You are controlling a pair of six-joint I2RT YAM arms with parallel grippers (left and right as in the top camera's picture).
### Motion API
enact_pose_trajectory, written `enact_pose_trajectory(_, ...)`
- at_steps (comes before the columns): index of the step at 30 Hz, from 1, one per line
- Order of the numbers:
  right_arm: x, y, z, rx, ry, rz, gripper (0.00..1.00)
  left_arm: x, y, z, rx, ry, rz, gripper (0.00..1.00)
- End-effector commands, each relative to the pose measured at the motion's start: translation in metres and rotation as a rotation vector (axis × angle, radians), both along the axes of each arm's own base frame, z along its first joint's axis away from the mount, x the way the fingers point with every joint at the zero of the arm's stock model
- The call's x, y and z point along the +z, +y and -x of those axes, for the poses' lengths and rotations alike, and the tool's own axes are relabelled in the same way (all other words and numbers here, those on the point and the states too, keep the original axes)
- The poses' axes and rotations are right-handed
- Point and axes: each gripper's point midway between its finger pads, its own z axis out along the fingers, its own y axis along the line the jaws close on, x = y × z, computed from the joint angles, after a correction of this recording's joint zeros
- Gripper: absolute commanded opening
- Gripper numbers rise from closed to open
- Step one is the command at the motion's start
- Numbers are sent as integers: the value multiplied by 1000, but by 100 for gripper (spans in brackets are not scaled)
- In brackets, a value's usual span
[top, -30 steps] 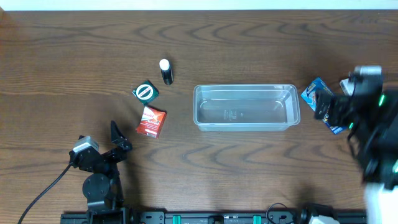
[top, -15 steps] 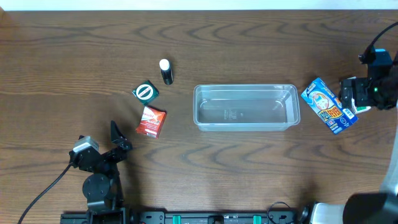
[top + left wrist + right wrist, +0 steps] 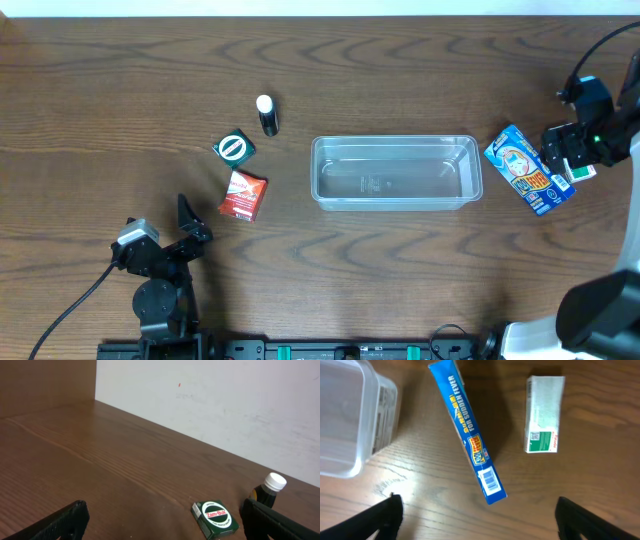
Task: Pack container
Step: 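Move right gripper to the blue fever-patch box and grasp it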
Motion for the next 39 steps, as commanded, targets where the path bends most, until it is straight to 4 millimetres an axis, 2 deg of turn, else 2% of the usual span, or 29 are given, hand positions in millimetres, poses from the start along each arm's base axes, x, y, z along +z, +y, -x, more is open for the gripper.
enact_pose_trajectory(1, -13, -3, -7, 47, 28, -17, 88, -17, 1, 1, 4, 55, -15, 98)
enact_pose_trajectory(3, -25, -3, -7, 47, 62, -30, 84, -17, 1, 1, 4, 55, -15, 98)
enact_pose_trajectory(9, -59, -3, -8, 46, 160, -70, 83, -17, 1, 1, 4, 55, -15, 98)
enact_pose_trajectory(16, -87, -3, -7, 35, 240, -103, 73, -17, 1, 1, 4, 55, -15, 98)
enact_pose_trajectory(22, -93, -3, -8, 35, 252, -107, 65, -17, 1, 1, 4, 55, -15, 98)
enact_pose_trajectory(33, -106, -3, -9, 35, 277, -118, 60, -17, 1, 1, 4, 55, -15, 98)
enact_pose_trajectory(39, -107, -4, -12, 23, 268, -116, 46, -17, 1, 1, 4, 55, -15, 98)
